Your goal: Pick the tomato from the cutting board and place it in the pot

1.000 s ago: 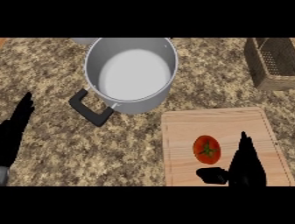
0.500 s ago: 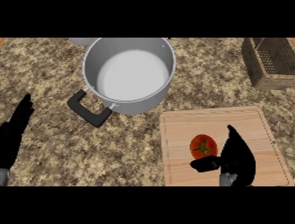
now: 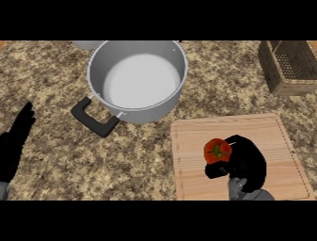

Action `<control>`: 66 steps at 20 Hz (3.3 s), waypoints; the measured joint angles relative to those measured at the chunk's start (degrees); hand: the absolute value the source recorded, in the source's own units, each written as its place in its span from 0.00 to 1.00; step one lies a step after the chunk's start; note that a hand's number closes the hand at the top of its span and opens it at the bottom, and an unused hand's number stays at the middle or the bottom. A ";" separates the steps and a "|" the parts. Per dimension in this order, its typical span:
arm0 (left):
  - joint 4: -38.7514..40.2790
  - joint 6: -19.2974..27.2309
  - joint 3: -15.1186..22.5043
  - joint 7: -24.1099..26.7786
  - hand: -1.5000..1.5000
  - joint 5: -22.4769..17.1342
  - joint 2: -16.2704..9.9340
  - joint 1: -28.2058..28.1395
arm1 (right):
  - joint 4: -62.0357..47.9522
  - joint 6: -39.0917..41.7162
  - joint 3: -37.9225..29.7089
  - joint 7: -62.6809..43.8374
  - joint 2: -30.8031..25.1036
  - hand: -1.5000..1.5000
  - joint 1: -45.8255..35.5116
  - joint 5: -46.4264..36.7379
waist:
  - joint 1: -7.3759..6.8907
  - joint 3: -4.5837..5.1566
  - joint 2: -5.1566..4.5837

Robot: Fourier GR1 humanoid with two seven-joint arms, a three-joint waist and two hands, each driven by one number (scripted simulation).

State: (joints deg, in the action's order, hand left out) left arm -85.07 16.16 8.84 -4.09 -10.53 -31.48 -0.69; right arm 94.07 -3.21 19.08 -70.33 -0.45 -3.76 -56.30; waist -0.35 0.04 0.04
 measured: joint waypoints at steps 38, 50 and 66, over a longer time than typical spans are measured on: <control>2.93 -2.64 3.48 -2.33 0.50 2.75 2.91 8.60 | -34.28 -2.40 20.35 1.96 -0.42 1.00 -74.63 6.03 | -7.41 0.28 -0.67; 2.43 -1.59 2.16 -1.55 0.50 3.47 3.18 6.51 | -50.63 -12.68 14.31 7.74 -0.08 1.00 -80.00 7.36 | -5.38 0.17 -1.15; 0.79 -2.74 1.06 -1.45 0.50 3.56 3.34 6.20 | -74.21 -25.76 5.98 21.38 0.37 0.00 -79.89 13.22 | -5.98 0.09 -2.31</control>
State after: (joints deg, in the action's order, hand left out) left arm -84.29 13.41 9.89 -5.54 -6.97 -28.15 5.51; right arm 19.86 -28.96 25.06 -48.95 -0.08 -83.65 -43.08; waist -6.32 0.13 -2.27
